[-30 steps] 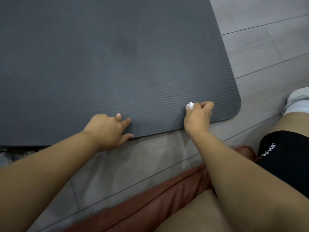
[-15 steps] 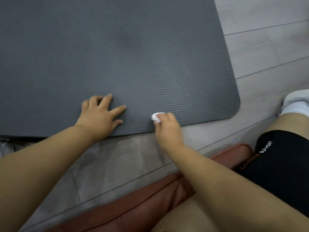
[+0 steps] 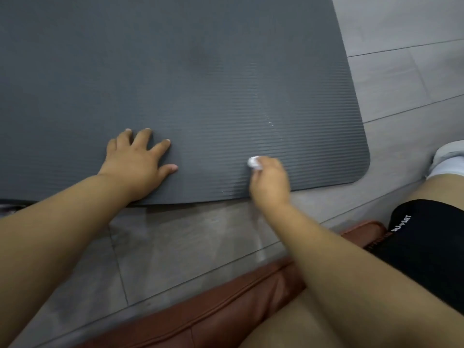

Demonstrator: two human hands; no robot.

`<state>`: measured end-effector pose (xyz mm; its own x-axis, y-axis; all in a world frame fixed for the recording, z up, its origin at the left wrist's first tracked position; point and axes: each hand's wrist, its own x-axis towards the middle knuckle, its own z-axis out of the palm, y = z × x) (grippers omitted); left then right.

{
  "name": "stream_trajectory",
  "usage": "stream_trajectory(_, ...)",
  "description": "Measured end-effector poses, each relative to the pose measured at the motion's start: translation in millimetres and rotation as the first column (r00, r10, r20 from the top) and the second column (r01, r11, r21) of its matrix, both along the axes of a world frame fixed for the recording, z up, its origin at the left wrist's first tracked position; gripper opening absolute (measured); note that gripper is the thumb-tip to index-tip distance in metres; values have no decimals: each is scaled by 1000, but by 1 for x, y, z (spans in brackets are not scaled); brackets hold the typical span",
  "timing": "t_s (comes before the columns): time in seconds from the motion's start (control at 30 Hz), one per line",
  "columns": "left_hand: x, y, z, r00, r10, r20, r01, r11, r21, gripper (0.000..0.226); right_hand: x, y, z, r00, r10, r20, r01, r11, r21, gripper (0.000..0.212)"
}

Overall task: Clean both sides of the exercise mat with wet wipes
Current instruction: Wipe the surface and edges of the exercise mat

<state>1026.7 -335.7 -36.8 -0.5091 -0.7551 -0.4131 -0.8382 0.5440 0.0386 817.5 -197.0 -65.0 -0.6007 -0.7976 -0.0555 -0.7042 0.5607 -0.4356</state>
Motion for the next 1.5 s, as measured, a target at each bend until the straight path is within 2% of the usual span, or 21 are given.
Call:
stream_trajectory(0.03, 1, -1, -1, 1000, -24, 13, 24, 1000, 2, 61, 27, -2, -4, 973, 229, 17, -228, 972, -51, 30)
stream_trajectory(0.1, 4, -7, -1, 998, -61, -17, 60, 998, -14, 53, 64, -2, -1, 817, 577, 17, -573, 814, -96, 28)
stream_trajectory(0.2, 10, -24, 4, 996, -68, -65, 68, 998, -13, 51, 42, -17, 1, 684, 726, -64, -729, 682, -55, 26)
stream_trajectory(0.27, 14, -37, 7, 997, 26, -70, -23, 999, 33, 62, -5, -32, -4, 807, 573, -145, -578, 816, 8, 29)
stream_trajectory(0.33, 16, -46, 7, 997, 70, -15, -69, 995, 69, 74, -54, -38, -3, 962, 217, -169, -197, 973, 123, 29)
stream_trajectory(0.4, 16, -49, 3, 998, 34, 61, -38, 997, 62, 77, -69, -40, 5, 979, -153, -131, 173, 973, 152, 29)
stream_trajectory(0.43, 15, -49, 1, 997, 28, 71, -31, 998, 51, 77, -61, -43, 7, 969, -219, -114, 235, 961, 144, 29)
stream_trajectory(0.5, 15, -51, -1, 997, 48, 55, -51, 997, 52, 77, -32, -49, 0, 987, -94, -127, 92, 996, -19, 27)
stream_trajectory(0.57, 18, -56, -3, 997, 63, 54, -69, 992, 110, 79, 9, -48, -12, 979, 170, -115, -188, 967, -173, 25)
stream_trajectory(0.67, 20, -64, -5, 997, 23, 67, -34, 984, 173, 81, 62, -32, -12, 768, 641, 9, -638, 766, -83, 26)
stream_trajectory(0.77, 19, -65, -1, 996, -9, 93, -7, 986, 167, 80, 49, -41, -7, 590, 807, 22, -807, 591, -22, 24)
stream_trajectory(0.8, 18, -65, 2, 994, -14, 107, -5, 985, 175, 79, 30, -51, -6, 604, 797, -24, -797, 604, -18, 24)
stream_trajectory(0.87, 16, -66, 6, 992, -11, 128, -14, 980, 197, 76, -15, -72, -4, 735, 663, -144, -669, 743, 12, 19)
stream_trajectory(0.97, 14, -69, 11, 991, 4, 136, -34, 976, 215, 68, -64, -101, 6, 962, 179, -205, -162, 982, 93, 20)
stream_trajectory(1.03, 13, -71, 13, 991, 8, 133, -35, 978, 204, 59, -58, -118, 6, 987, -83, -141, 100, 988, 119, 26)
stream_trajectory(1.07, 13, -73, 15, 991, 4, 132, -29, 982, 189, 55, -43, -126, 4, 992, -73, -107, 85, 990, 109, 27)
stream_trajectory(1.17, 15, -79, 19, 997, 34, 66, -44, 987, 154, 50, 32, -124, -9, 938, 346, 13, -345, 938, -33, 26)
stream_trajectory(1.27, 23, -87, 22, 989, 133, -64, -124, 984, 128, 60, 71, -105, -5, 623, 782, -9, -779, 619, -94, 21)
stream_trajectory(1.33, 30, -95, 18, 981, 157, -113, -142, 981, 129, 74, 46, -115, -7, 520, 848, -103, -854, 517, -57, 13)
stream_trajectory(1.4, 34, -103, 13, 969, 216, -122, -196, 968, 156, 94, 4, -135, -9, 607, 768, -206, -787, 617, -17, 10)
stream_trajectory(1.5, 34, -110, 2, 976, 218, 2, -216, 969, 122, 111, -56, -170, -7, 898, 359, -254, -340, 933, 117, 19)
